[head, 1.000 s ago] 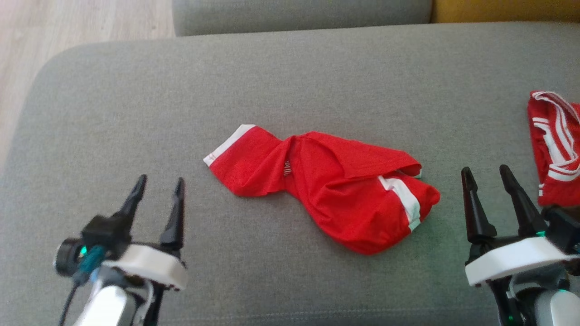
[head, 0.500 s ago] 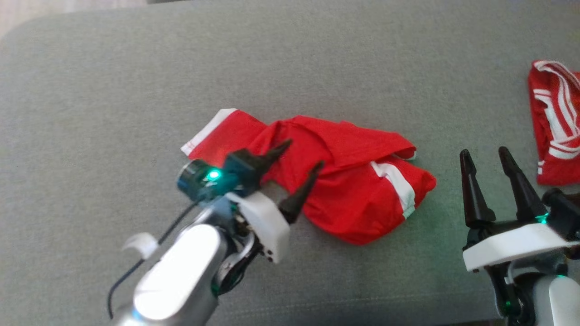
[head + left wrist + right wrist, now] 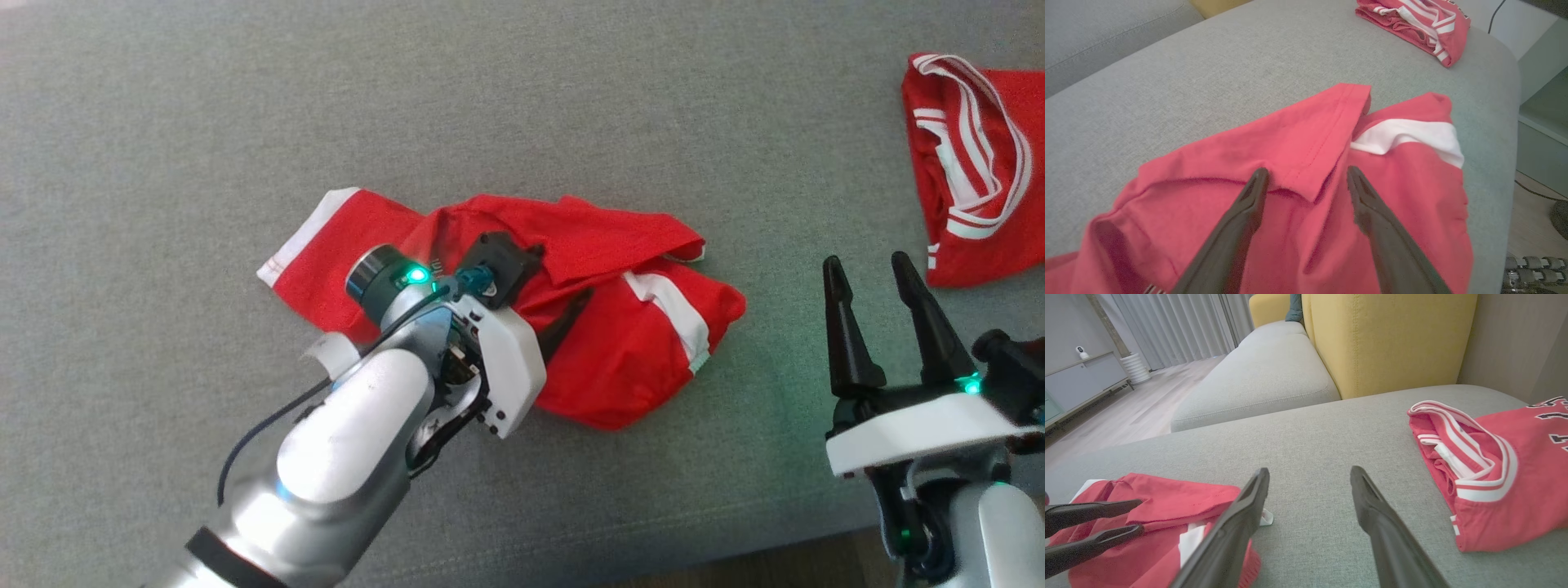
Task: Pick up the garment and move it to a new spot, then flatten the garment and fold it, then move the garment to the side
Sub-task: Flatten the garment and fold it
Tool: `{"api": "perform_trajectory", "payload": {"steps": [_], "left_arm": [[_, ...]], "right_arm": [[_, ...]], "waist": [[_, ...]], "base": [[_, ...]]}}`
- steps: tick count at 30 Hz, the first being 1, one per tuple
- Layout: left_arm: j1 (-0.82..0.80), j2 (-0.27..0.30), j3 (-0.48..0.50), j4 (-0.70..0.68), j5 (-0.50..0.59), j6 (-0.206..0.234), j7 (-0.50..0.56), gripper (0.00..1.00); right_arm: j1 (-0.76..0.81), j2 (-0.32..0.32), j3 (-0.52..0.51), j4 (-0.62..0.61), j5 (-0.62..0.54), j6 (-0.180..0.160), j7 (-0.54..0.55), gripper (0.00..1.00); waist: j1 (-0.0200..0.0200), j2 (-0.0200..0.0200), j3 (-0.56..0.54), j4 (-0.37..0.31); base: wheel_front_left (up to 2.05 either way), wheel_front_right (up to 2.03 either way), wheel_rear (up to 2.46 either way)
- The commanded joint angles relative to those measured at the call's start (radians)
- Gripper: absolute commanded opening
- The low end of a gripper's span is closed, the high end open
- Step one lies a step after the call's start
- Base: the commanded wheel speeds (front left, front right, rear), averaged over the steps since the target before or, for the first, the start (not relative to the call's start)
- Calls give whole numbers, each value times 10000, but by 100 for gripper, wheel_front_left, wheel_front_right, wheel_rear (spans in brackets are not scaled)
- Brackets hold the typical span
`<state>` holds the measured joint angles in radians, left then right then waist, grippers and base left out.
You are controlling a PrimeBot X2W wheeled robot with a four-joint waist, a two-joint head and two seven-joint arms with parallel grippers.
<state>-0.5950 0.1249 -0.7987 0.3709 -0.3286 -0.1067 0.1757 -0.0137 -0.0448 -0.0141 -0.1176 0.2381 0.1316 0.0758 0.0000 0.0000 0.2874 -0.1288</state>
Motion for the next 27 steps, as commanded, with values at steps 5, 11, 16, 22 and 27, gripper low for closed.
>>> {"api": "perform_trajectory", "payload": {"steps": [5, 11, 16, 22, 27], "left_arm": [[-816, -8, 220, 289, -31, -29, 16, 98], [-1010, -46, 356, 498, -61, 85, -371, 0], [-1026, -41, 763, 401, -273, 374, -1034, 0], [-400, 232, 1631, -293, -865, 915, -1800, 0], [883, 658, 2497, -1298, -1567, 1445, -2400, 0]], "right_arm": [[-308, -54, 192, -261, 122, -9, -226, 100], [-359, -54, 210, -210, 175, -9, -279, 100], [-354, -54, 221, -118, 208, -9, -289, 100], [-309, -54, 145, -63, 247, -9, -270, 100], [-237, -54, 44, -54, 245, -9, -205, 100]], "waist": [[0, 0, 163, -134], [0, 0, 191, -132], [0, 0, 117, -55], [0, 0, 21, 98], [0, 0, -75, 344]], "base": [[0, 0, 0], [0, 0, 0], [0, 0, 0], [0, 0, 0], [0, 0, 0]]}}
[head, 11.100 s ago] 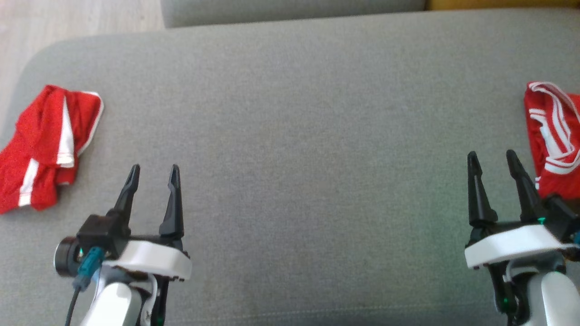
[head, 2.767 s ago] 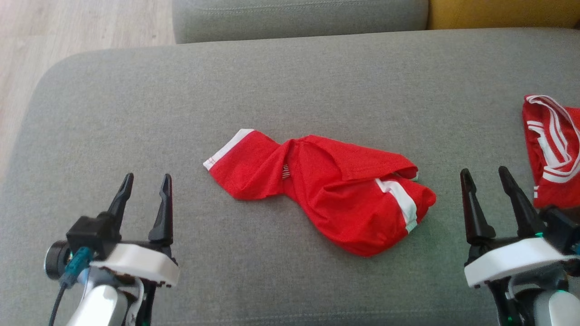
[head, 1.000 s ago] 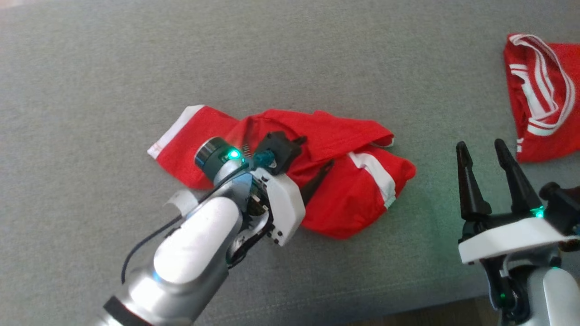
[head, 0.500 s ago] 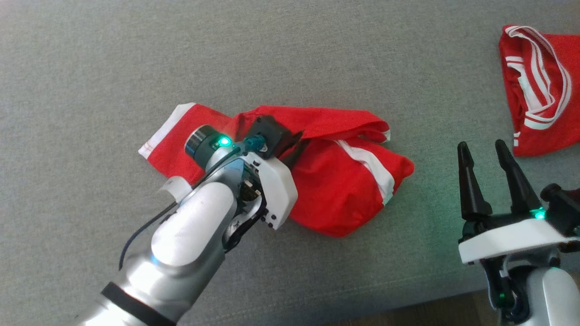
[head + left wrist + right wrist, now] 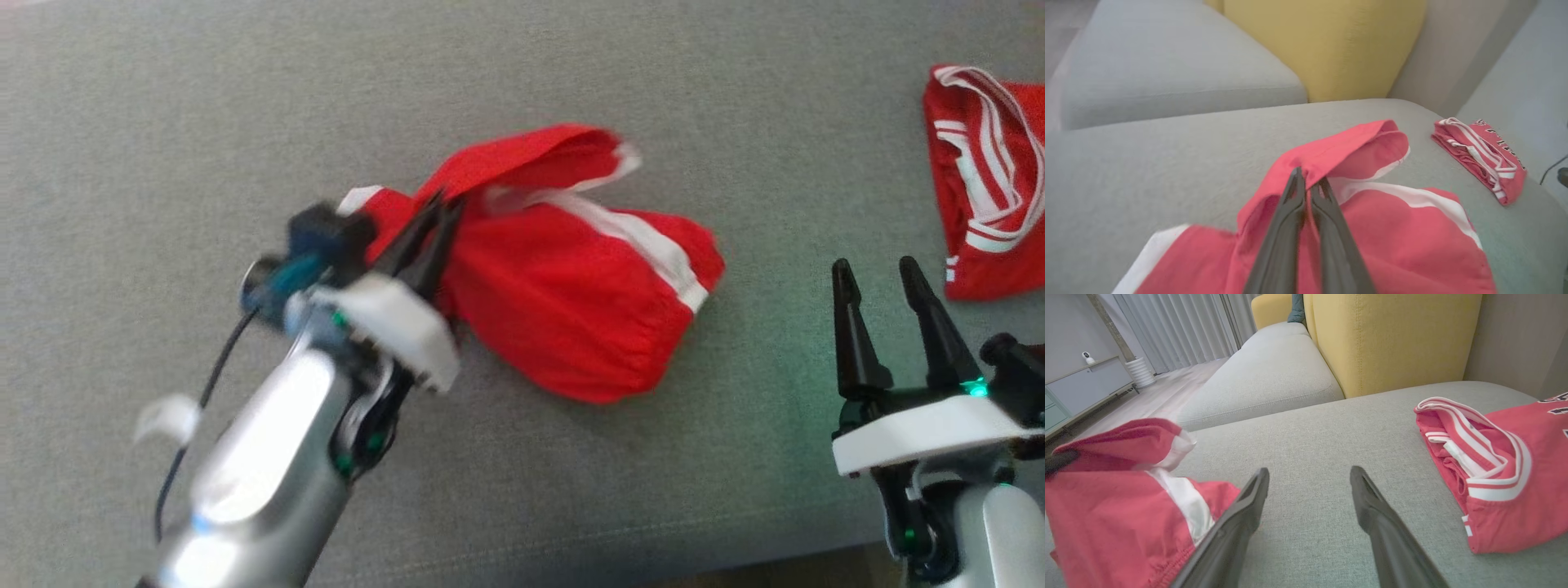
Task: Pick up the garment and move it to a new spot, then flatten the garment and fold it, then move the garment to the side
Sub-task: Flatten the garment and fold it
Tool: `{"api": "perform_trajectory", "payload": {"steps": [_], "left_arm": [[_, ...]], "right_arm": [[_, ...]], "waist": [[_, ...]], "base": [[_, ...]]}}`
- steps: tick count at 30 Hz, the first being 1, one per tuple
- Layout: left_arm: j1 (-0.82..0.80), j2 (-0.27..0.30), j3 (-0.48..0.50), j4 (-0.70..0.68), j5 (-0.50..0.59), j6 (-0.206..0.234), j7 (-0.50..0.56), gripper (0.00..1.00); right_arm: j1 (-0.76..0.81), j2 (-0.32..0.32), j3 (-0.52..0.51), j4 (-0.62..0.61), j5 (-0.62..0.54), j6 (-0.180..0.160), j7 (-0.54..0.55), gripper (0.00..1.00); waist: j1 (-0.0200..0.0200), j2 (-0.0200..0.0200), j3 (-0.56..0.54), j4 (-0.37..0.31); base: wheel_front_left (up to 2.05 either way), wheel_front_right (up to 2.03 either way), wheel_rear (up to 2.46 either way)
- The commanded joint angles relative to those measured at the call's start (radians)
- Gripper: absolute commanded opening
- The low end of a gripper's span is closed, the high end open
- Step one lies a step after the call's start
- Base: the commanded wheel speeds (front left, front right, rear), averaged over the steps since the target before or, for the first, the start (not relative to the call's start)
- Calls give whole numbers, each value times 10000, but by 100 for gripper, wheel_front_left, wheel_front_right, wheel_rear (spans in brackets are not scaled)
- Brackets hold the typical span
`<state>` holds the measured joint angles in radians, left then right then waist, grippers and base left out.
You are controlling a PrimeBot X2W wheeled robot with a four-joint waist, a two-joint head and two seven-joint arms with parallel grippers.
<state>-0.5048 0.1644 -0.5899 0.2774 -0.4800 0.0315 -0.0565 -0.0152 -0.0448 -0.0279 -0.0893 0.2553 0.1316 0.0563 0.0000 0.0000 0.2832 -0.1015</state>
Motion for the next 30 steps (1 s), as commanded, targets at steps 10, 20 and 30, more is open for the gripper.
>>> {"api": "perform_trajectory", "payload": {"steps": [10, 20, 30], "left_arm": [[2846, 459, 1224, -1183, -1335, 553, -827, 0], [3324, 196, 1011, -483, -1260, 636, -1375, 100], [3224, 771, 1460, -1729, 629, 1637, -2029, 100]], "right_arm": [[-244, -54, 130, -478, -94, -9, 233, 100], [-236, -54, 105, -698, -343, -9, 507, 100], [-50, -54, 93, -1063, -624, -9, 784, 100]], "waist": [[0, 0, -135, 535], [0, 0, -369, 813], [0, 0, -797, 1004]], "base": [[0, 0, 0], [0, 0, 0], [0, 0, 0]]}}
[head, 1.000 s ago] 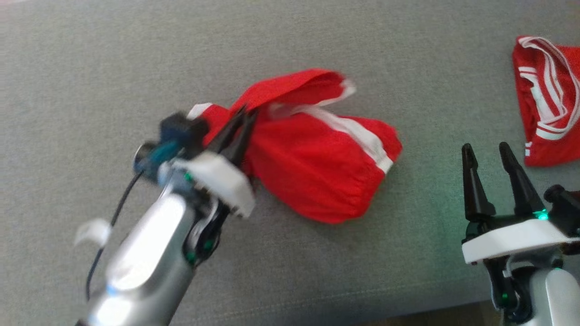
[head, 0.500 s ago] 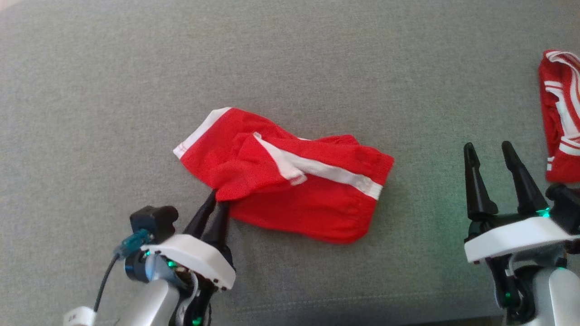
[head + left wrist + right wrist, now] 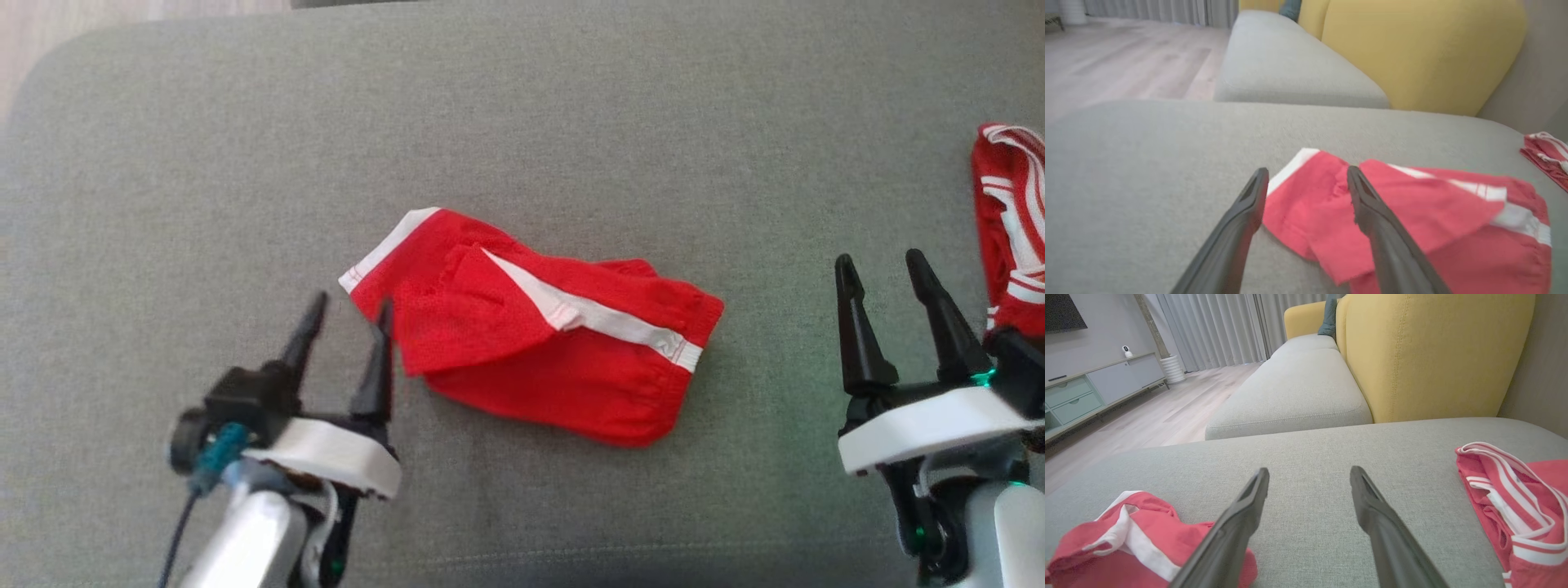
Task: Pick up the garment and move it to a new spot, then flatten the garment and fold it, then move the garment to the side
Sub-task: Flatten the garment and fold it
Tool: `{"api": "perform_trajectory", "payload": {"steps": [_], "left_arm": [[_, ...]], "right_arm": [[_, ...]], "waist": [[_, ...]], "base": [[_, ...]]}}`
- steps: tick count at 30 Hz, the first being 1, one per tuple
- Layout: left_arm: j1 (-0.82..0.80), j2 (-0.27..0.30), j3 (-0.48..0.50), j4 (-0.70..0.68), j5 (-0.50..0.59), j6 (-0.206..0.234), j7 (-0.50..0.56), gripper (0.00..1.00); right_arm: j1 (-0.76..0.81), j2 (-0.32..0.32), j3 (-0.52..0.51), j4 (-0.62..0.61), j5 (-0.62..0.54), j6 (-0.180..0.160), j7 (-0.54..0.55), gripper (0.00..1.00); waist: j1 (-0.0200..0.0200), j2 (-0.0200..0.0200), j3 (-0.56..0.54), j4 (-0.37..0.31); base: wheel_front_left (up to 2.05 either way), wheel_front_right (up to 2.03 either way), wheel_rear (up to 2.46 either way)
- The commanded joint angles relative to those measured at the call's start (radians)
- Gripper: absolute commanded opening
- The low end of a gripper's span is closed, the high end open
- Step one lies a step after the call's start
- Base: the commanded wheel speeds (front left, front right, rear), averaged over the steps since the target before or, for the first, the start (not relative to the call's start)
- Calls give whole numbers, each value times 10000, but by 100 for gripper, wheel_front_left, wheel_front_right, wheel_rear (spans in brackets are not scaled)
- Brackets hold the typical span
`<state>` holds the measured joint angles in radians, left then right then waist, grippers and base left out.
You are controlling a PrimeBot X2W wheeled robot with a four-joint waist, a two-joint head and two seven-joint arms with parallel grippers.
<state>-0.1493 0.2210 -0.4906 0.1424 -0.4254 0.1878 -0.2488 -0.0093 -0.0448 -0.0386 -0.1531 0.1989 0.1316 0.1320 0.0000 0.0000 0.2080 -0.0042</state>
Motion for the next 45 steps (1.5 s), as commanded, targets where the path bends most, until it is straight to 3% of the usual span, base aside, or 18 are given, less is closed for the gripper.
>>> {"api": "perform_trajectory", "payload": {"steps": [1, 12, 29, 32, 45], "left_arm": [[-314, 271, 593, -544, 197, 160, -114, 100], [326, 1145, 1848, -1281, 640, 558, -128, 100], [435, 1323, 1701, -1426, 637, 552, -11, 100], [214, 1309, 1242, -1574, 758, 273, 324, 100], [-1380, 677, -1700, -1846, 1242, -1743, 2824, 100]], "right_arm": [[-99, -54, 208, -462, -98, -9, 55, 100], [199, -54, 359, -650, -317, -9, 302, 100], [317, -54, 322, -760, -184, -9, 313, 100], [302, -54, 321, -760, -162, -9, 315, 100], [91, -54, 465, -608, -39, -9, 265, 100]], "waist": [[0, 0, -84, 50], [0, 0, -531, 39], [0, 0, -540, 23], [0, 0, -459, 44], [0, 0, -37, -181]], "base": [[0, 0, 0], [0, 0, 0], [0, 0, 0], [0, 0, 0], [0, 0, 0]]}}
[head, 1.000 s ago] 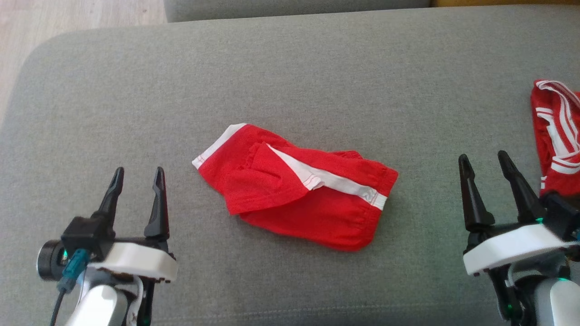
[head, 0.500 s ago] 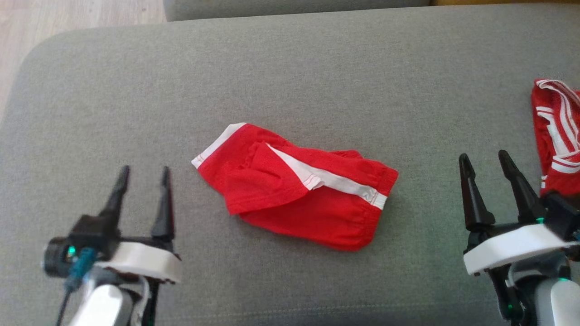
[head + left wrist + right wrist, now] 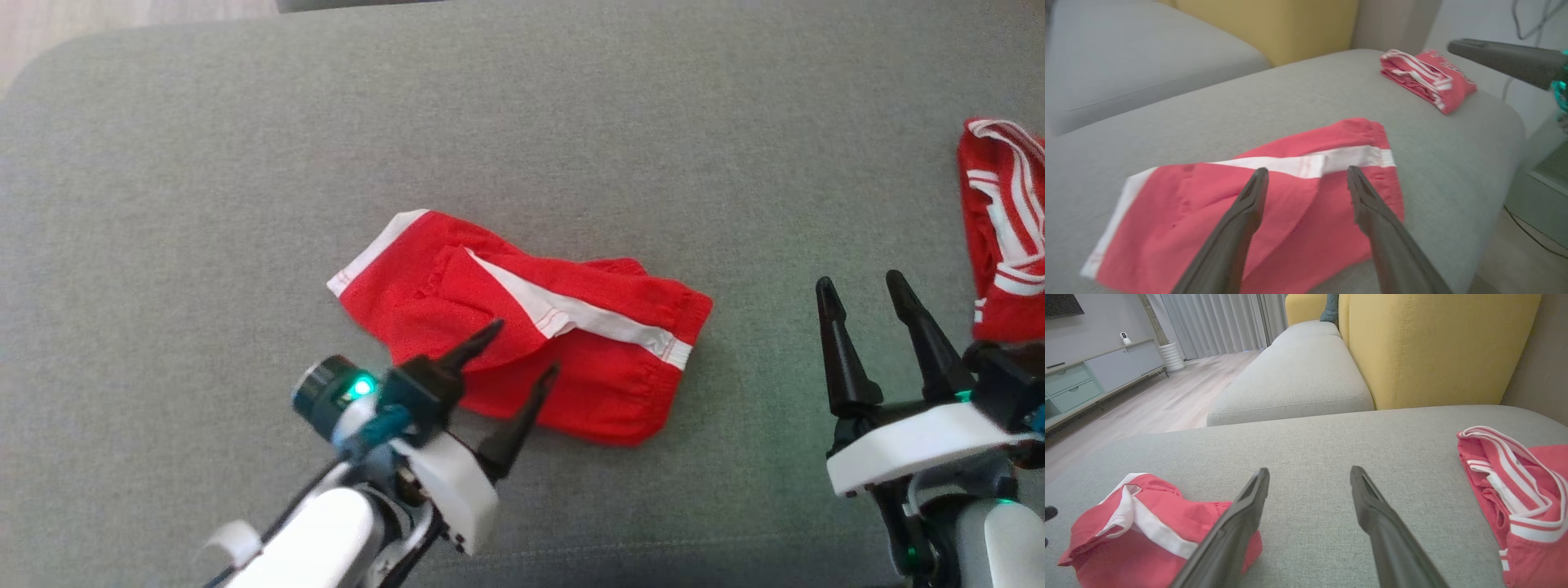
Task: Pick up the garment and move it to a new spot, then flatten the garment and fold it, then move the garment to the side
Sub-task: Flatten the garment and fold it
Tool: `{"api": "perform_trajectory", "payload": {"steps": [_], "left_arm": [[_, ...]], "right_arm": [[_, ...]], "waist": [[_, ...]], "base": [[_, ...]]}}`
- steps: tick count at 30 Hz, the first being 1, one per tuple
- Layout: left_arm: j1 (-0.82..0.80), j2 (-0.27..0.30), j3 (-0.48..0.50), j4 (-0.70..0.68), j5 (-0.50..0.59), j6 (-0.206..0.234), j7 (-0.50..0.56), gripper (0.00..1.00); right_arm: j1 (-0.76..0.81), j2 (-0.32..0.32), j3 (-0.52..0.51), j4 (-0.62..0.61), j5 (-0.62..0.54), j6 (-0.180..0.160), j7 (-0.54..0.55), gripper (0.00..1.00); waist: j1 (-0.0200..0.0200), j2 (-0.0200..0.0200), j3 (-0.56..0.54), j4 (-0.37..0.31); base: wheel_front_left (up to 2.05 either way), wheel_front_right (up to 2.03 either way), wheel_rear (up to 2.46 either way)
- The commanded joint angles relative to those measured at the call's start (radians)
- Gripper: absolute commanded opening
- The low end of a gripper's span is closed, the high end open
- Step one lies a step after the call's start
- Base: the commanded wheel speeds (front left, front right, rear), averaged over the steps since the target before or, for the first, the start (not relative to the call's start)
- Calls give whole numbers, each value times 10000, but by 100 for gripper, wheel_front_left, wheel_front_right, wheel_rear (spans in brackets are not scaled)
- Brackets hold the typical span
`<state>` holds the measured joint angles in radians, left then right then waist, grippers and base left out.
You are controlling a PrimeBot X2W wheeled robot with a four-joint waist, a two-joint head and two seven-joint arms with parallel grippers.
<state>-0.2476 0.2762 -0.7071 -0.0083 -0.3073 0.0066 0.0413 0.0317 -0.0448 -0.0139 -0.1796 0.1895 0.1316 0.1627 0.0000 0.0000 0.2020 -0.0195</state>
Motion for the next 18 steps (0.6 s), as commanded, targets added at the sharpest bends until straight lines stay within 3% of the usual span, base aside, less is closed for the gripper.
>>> {"api": "perform_trajectory", "payload": {"steps": [1, 5, 11, 12, 13, 14, 18], "left_arm": [[-504, 74, 302, -277, 108, -40, 37, 100], [-899, 27, -139, 139, 382, -288, 467, 100], [-1433, 186, -192, 909, 955, 0, 763, 100], [-1458, 229, -174, 1008, 988, 45, 805, 71], [-1475, 255, -134, 1085, 989, 89, 802, 27], [-1493, 299, -83, 1144, 1010, 150, 762, 0], [-1379, 427, 246, 1194, 874, 436, 476, 0]], "right_arm": [[-330, -54, 216, -320, 70, -9, -63, 100], [-383, -54, 202, -232, 157, -9, -164, 100], [-430, -54, 182, -95, 265, -9, -330, 100], [-428, -54, 179, -75, 269, -9, -346, 100], [-425, -54, 166, -59, 279, -9, -363, 100], [-423, -54, 157, -45, 291, -9, -378, 100], [-400, -54, 111, -28, 314, -9, -399, 100]], "waist": [[0, 0, 58, -67], [0, 0, 200, -225], [0, 0, 299, -377], [0, 0, 294, -382], [0, 0, 289, -381], [0, 0, 281, -379], [0, 0, 233, -311]], "base": [[0, 0, 0], [0, 0, 0], [0, 0, 0], [0, 0, 0], [0, 0, 0], [0, 0, 0], [0, 0, 0]]}}
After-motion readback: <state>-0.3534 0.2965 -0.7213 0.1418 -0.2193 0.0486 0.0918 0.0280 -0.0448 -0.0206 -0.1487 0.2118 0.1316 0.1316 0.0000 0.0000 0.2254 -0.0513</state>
